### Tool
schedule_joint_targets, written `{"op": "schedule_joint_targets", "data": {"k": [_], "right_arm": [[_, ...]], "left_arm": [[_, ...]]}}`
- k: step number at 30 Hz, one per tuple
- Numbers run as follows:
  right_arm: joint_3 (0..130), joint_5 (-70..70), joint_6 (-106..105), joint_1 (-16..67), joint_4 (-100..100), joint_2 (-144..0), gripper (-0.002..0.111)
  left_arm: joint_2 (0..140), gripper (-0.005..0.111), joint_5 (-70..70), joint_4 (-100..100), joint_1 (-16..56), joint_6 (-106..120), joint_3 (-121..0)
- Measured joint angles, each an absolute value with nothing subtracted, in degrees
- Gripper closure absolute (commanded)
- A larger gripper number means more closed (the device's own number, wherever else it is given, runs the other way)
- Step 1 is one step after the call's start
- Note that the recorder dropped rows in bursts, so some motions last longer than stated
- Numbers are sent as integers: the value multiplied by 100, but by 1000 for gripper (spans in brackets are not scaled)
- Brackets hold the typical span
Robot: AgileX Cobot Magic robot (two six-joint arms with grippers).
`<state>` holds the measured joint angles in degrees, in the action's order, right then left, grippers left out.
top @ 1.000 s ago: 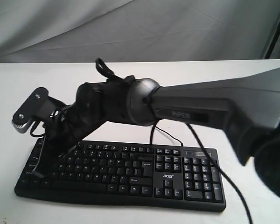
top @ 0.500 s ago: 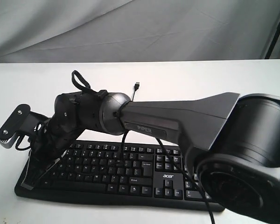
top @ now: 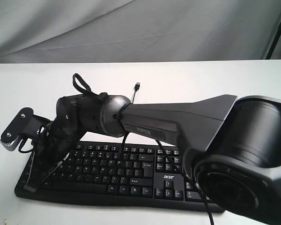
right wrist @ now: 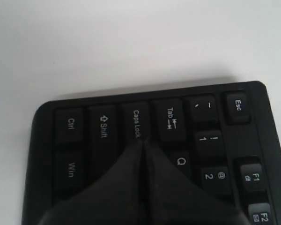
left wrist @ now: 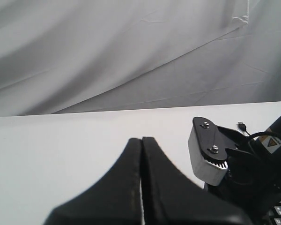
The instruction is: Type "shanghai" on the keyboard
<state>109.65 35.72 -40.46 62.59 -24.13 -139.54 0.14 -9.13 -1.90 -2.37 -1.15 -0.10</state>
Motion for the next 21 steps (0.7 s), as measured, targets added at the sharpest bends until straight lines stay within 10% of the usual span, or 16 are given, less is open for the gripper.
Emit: {"op": "schedule_joint_targets", "data": {"k": [11,21], "right_arm": [[10955,4185,-3875,6221,-2026,-13474,108],[8058,2680,-3813,6027,-2357,-12219,108]], "left_arm": [[14,107,-913,-190,-237,-115,-10],[14,107,-913,-190,-237,-115,-10]]}}
